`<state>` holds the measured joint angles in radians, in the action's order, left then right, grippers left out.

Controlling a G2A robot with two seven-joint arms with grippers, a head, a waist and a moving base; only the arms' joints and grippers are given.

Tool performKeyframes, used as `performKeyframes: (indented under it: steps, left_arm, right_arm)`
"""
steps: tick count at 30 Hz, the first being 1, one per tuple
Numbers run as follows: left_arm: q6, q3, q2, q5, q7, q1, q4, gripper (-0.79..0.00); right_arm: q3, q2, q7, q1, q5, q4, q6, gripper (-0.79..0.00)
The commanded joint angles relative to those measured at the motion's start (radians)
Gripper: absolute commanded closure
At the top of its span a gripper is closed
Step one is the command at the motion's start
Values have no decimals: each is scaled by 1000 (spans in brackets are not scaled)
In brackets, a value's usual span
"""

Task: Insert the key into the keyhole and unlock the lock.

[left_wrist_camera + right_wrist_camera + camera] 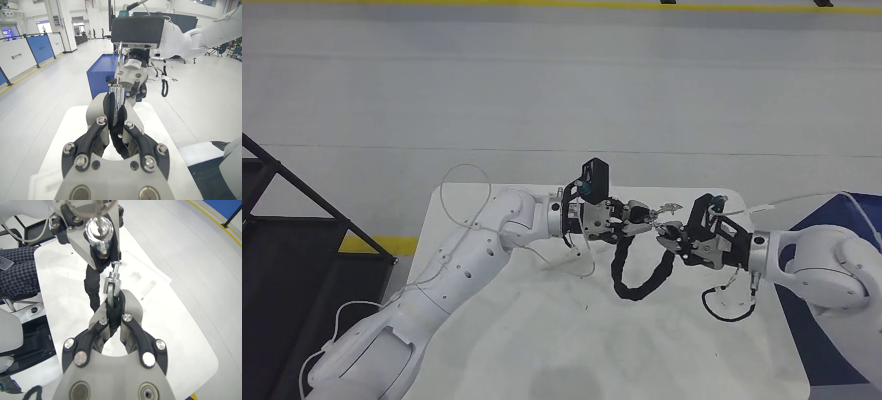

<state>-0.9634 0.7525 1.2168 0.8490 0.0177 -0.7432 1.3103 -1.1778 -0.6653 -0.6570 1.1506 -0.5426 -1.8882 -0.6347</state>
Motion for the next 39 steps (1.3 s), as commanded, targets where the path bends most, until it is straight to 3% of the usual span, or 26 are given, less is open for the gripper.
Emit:
performKeyframes:
  steps: [1, 3, 10, 12, 14, 16, 17, 18, 19, 25, 35, 36, 37, 38, 39]
  left_arm:
    - [33, 15, -2, 27, -8, 0, -13, 0]
    - [99, 25, -4, 108, -22, -2, -17, 0]
    - [130, -12, 6, 248, -26, -20, -83, 0]
    - [119, -29, 11, 260, -29, -24, -103, 0]
    - [112, -45, 16, 278, -47, -24, -121, 0]
    - [109, -64, 21, 297, -64, -26, -132, 0]
    - [106, -73, 24, 305, -73, -27, -140, 0]
    - [103, -82, 28, 310, -80, -28, -147, 0]
    - [97, -90, 31, 313, -86, -27, -154, 0]
    - [45, -133, 49, 337, -116, -11, -190, 0]
    - [-22, -217, 93, 337, -188, 14, -261, 0]
    - [-25, -226, 99, 339, -192, 17, -268, -166]
    - [-37, -236, 104, 340, -194, 19, -277, -385]
    - [-49, -246, 110, 338, -194, 20, -286, -785]
    - [-49, -257, 115, 334, -194, 22, -296, -785]
  right_arm:
    - [-20, 5, -37, 12, -26, -3, 10, 0]
    - [-36, 11, -83, 24, -61, -6, 22, 0]
    - [-26, 15, -191, 35, -136, -16, -4, 0]
    - [-7, 12, -213, 31, -139, -12, -9, -123]
    - [18, 9, -241, 24, -142, -1, -26, -105]
    - [45, 4, -263, 13, -125, 13, -37, -277]
    - [55, 1, -269, 5, -116, 18, -42, -462]
    - [65, -1, -275, -1, -106, 25, -49, -708]
    - [73, -3, -281, -8, -97, 32, -56, -785]
    - [58, -3, -259, -32, -30, 51, -117, -785]
    - [-106, 28, -196, 26, 26, -4, -161, -785]
    - [-120, 30, -189, 36, 30, -11, -162, -785]
    - [-132, 32, -183, 46, 33, -17, -165, -785]
    - [-143, 34, -175, 55, 38, -21, -168, -785]
    - [-152, 36, -169, 64, 41, -24, -171, -785]
